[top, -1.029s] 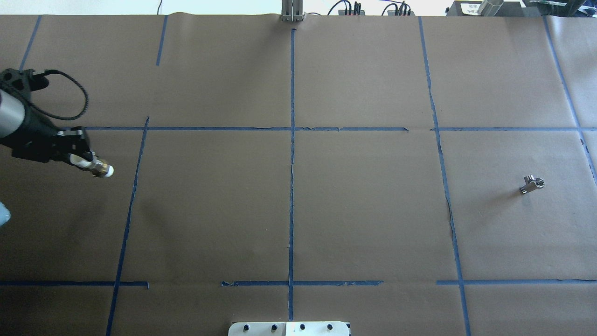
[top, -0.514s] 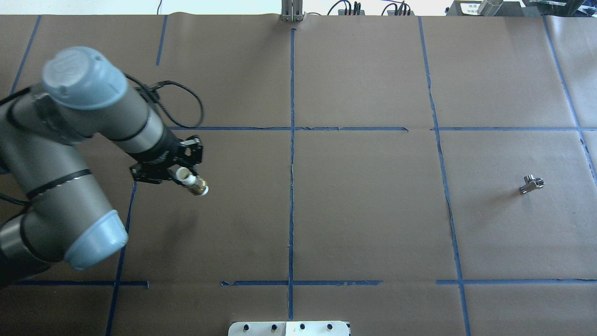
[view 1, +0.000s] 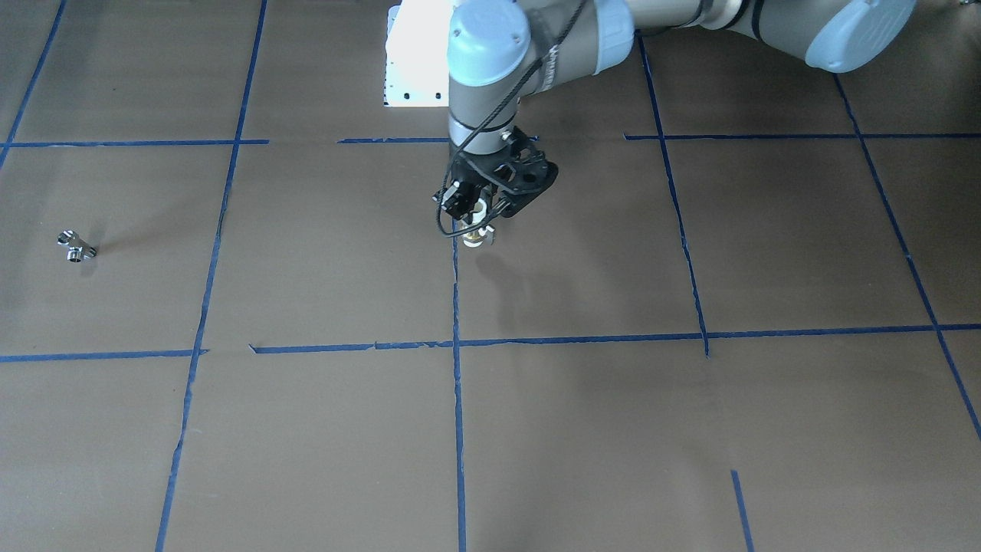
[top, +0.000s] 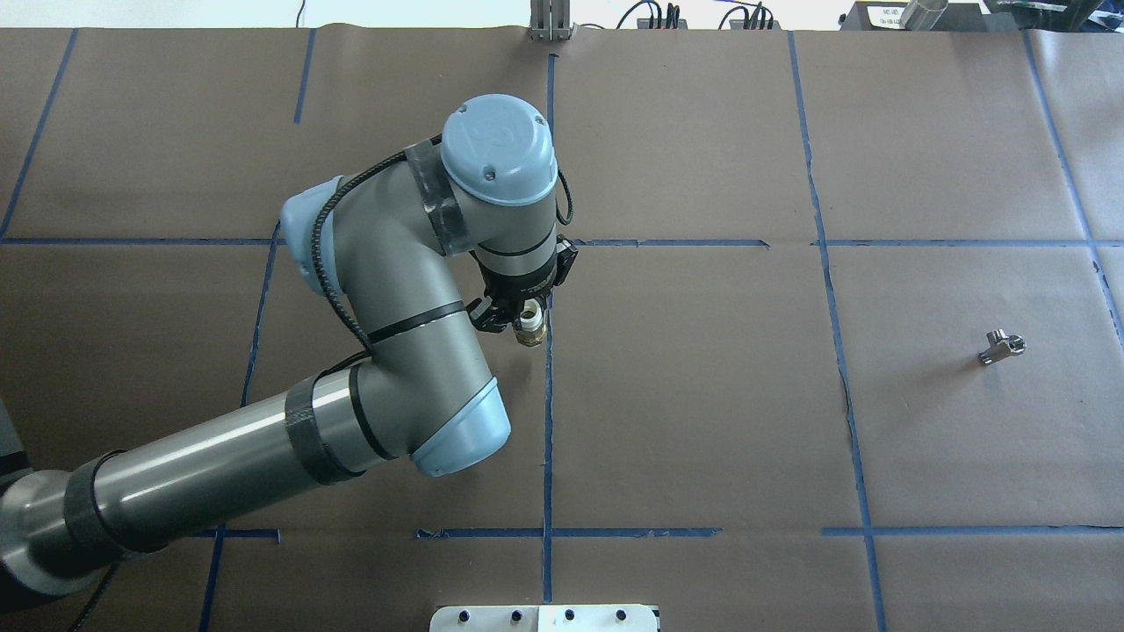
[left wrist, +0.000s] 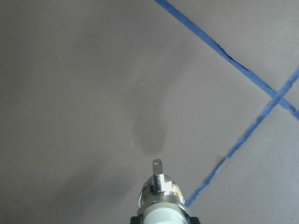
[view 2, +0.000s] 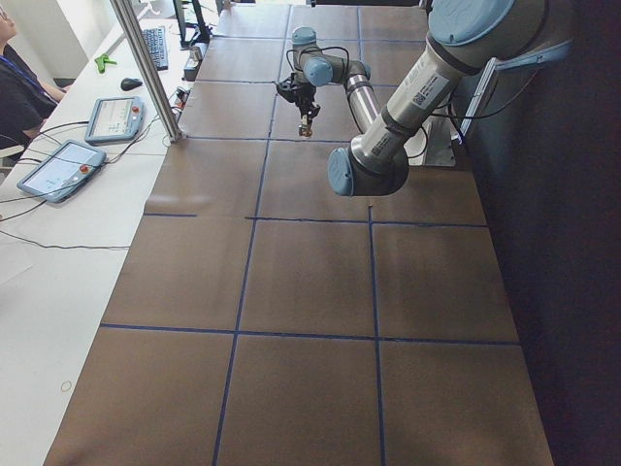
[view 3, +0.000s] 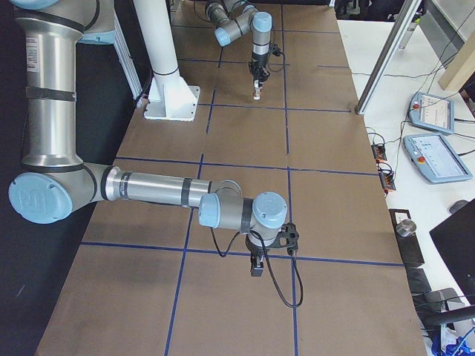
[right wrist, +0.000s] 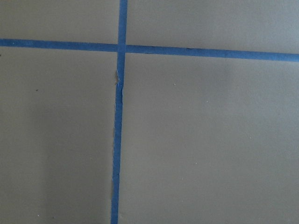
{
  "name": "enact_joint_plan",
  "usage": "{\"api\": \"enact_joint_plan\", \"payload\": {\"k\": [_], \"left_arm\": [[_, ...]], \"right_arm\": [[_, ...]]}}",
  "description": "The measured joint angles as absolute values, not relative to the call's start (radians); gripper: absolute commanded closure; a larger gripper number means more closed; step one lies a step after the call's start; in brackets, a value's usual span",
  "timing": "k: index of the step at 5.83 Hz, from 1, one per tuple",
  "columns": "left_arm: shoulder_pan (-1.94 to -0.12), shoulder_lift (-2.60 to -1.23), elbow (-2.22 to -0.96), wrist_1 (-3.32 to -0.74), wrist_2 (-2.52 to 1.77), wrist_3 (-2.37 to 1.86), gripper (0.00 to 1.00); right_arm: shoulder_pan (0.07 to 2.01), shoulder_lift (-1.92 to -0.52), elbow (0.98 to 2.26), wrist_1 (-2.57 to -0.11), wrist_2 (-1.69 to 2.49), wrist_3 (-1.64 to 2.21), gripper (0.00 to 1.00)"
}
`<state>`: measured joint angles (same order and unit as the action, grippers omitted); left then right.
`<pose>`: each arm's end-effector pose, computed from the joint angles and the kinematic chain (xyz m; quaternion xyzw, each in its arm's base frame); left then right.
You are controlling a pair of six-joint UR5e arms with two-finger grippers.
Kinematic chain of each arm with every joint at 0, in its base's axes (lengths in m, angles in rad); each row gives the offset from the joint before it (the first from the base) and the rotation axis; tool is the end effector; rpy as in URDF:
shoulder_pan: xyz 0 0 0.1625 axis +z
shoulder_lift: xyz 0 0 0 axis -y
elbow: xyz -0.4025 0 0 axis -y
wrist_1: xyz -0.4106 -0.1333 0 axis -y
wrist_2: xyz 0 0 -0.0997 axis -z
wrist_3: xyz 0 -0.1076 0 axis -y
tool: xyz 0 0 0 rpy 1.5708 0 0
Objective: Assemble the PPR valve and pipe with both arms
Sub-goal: 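Carry the white valve with the left gripper to the table center, then set the valve upright, open the left gripper and withdraw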
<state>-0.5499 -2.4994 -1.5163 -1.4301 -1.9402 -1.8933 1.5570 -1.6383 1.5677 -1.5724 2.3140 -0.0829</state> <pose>0.5705 -0.4605 0.0965 -0.1303 0.3696 -0.3280 0.8595 0.0539 -0.4769 0.6793 -0.0211 -0.3638 -0.0319 0.9307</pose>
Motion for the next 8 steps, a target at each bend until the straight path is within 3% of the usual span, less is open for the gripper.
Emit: {"api": "enact_joint_plan", "payload": {"k": [1, 2, 3, 4, 8], "left_arm": [[-0.543, -2.517, -1.451, -1.476, -1.931, -1.893, 0.98], [-0.535, -2.522, -1.418, -1.512, -1.929, -1.887, 0.91], [-0.533, -2.525, -1.407, -1.528, -1.928, -1.882, 0.37], [-0.531, -2.525, -1.404, -1.531, -1.928, -1.855, 0.0], [-0.538, -2.495, -1.483, -1.513, -1.933, -1.736, 0.0]], "right_arm": [[1.557, -1.638, 1.567, -1.572, 2.314, -0.083, 0.0], [1.557, -1.638, 1.567, -1.572, 2.314, -0.083, 0.0], [1.557, -1.636, 1.566, -1.572, 2.314, -0.083, 0.0], [1.557, -1.635, 1.566, -1.572, 2.313, -0.083, 0.0], [1.556, -1.633, 1.561, -1.572, 2.313, -0.083, 0.0]]}}
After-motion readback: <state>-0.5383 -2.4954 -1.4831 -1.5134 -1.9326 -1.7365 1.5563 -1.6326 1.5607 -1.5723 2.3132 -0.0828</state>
